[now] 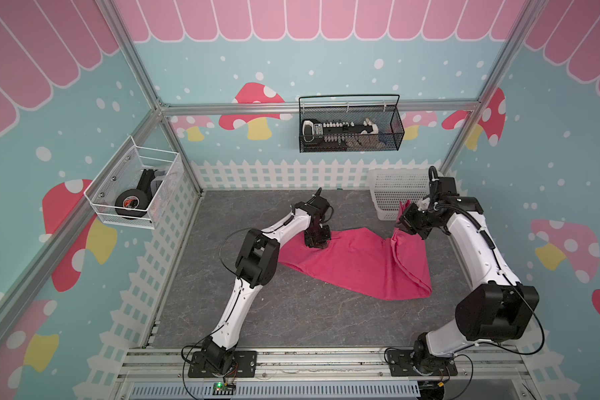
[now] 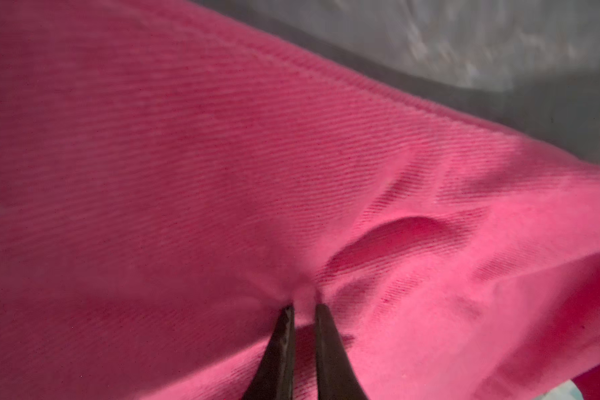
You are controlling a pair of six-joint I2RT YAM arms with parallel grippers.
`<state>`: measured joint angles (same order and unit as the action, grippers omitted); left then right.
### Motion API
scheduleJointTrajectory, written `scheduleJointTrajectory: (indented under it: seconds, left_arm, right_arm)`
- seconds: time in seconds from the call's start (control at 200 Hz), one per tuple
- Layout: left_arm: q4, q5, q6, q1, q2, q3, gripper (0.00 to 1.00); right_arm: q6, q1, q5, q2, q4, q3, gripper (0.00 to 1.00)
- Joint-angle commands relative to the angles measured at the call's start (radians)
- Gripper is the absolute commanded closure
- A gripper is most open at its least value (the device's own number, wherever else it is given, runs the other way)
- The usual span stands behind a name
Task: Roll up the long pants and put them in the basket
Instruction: Fold the long pant at the center of the board.
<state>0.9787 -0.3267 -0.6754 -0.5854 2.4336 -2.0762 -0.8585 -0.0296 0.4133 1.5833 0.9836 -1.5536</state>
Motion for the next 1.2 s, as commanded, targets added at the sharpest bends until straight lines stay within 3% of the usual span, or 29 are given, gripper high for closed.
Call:
scheduleJointTrajectory:
  seconds: [0.0, 0.09, 0.185, 0.405, 0.55, 0.865, 1.191]
  left_arm:
    - [0.025, -0.114, -0.059, -0.024, 0.028, 0.068, 0.85]
    - [0.030, -0.116, -0.062, -0.032, -0.010, 0.064, 0.85]
    - [0.115, -0.019, -0.033, -0.002, -0.050, 0.012, 0.85]
    - [0.164, 0.072, 0.003, 0.169, -0.133, 0.009, 0.85]
    - [0.233, 0.127, 0.064, 0.289, -0.132, -0.069, 0.85]
    - [0.330, 0.203, 0.091, 0.463, -0.200, -0.180, 0.85]
    - [0.327, 0.228, 0.124, 0.530, -0.392, 0.001, 0.85]
  right_arm:
    - [-0.091, 0.041, 0.049, 0.071, -0.117, -0.103, 1.00]
    - [-0.107, 0.083, 0.059, 0.129, -0.126, -0.193, 1.00]
    - [-0.130, 0.119, 0.065, 0.158, -0.122, -0.265, 1.00]
    - [-0.169, 0.140, 0.036, 0.105, -0.058, -0.362, 1.00]
    - [-0.149, 0.174, 0.044, 0.092, 0.021, -0.454, 1.00]
    - [-0.172, 0.347, 0.050, 0.073, 0.009, -0.424, 1.00]
    - [-0.196, 0.447, 0.036, 0.100, -0.095, -0.269, 1.00]
